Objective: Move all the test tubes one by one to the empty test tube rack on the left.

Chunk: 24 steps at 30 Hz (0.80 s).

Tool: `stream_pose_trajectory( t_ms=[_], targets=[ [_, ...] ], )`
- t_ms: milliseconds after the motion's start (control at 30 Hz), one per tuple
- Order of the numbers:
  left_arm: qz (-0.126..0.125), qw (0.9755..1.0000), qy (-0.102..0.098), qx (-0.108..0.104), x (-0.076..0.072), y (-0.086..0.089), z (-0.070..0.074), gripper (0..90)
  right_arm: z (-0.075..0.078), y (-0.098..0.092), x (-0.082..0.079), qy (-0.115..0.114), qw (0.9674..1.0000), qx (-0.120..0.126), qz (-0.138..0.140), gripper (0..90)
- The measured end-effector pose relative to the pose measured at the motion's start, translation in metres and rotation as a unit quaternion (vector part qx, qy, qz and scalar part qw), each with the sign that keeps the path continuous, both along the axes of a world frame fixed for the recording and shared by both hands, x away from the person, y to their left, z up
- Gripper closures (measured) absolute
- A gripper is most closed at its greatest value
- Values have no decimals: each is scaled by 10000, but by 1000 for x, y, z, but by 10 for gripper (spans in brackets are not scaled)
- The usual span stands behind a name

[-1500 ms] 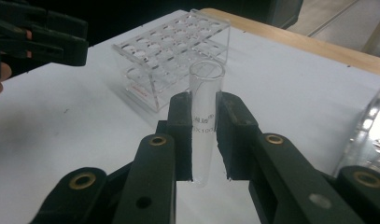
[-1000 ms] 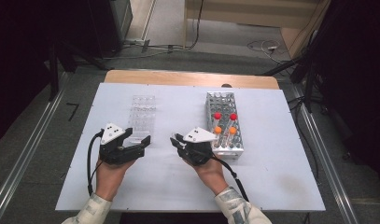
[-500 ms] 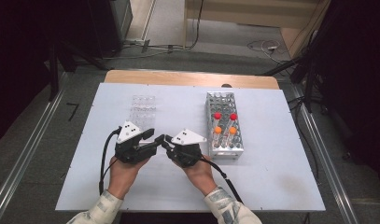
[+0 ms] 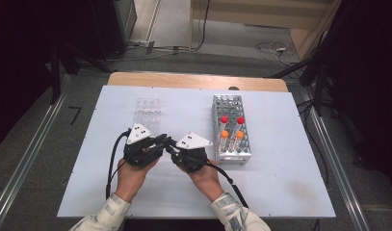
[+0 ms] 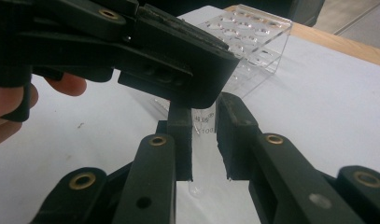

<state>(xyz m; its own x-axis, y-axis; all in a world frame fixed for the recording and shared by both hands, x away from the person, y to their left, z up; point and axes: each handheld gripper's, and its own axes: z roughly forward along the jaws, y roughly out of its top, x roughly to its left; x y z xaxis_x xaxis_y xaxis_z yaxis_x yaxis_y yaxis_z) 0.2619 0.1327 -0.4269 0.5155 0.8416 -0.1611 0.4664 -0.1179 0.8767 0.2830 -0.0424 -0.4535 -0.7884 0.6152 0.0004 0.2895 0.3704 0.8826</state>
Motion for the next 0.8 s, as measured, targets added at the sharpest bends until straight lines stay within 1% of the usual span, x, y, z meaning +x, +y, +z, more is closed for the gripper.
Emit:
stream_pose_trajectory(
  t_ms=[67,100,133,167,200,267,300,333,433,600,633,733,800],
  targets=[
    [-6,10000,5,22,0,-1,0,768,0,0,0,23,10000,0,9,735],
    [-13,10000,3,35,0,-1,0,771,0,-1,1,66,10000,5,64,703],
    [-5,10000,1,57,0,-1,0,771,0,-1,1,66,10000,5,64,703],
    [-4,10000,6,67,0,-1,0,771,0,-4,3,209,9995,-62,243,613],
    [-3,10000,18,69,0,-1,0,771,0,-4,3,209,9995,-62,243,613],
    [12,10000,19,46,1,0,0,771,1,-7,4,272,9991,-153,283,561],
    [35,10000,26,42,1,0,0,771,4,-13,4,308,9988,-202,329,520],
    [35,10000,30,18,2,1,1,771,4,-13,4,308,9988,-202,329,520],
    [39,10000,35,1,3,2,2,771,9,-23,2,394,9985,-191,335,468],
    [31,10000,33,7,5,1,7,771,14,-44,-8,350,9986,-189,346,442],
    [29,10000,26,16,5,0,8,771,14,-49,-11,316,9988,-198,332,440],
    [28,10000,5,39,6,-1,11,771,13,-65,-15,343,9989,-219,228,427],
    [35,10000,4,33,7,0,12,771,11,-75,-18,321,9991,-226,160,422]
  ],
)
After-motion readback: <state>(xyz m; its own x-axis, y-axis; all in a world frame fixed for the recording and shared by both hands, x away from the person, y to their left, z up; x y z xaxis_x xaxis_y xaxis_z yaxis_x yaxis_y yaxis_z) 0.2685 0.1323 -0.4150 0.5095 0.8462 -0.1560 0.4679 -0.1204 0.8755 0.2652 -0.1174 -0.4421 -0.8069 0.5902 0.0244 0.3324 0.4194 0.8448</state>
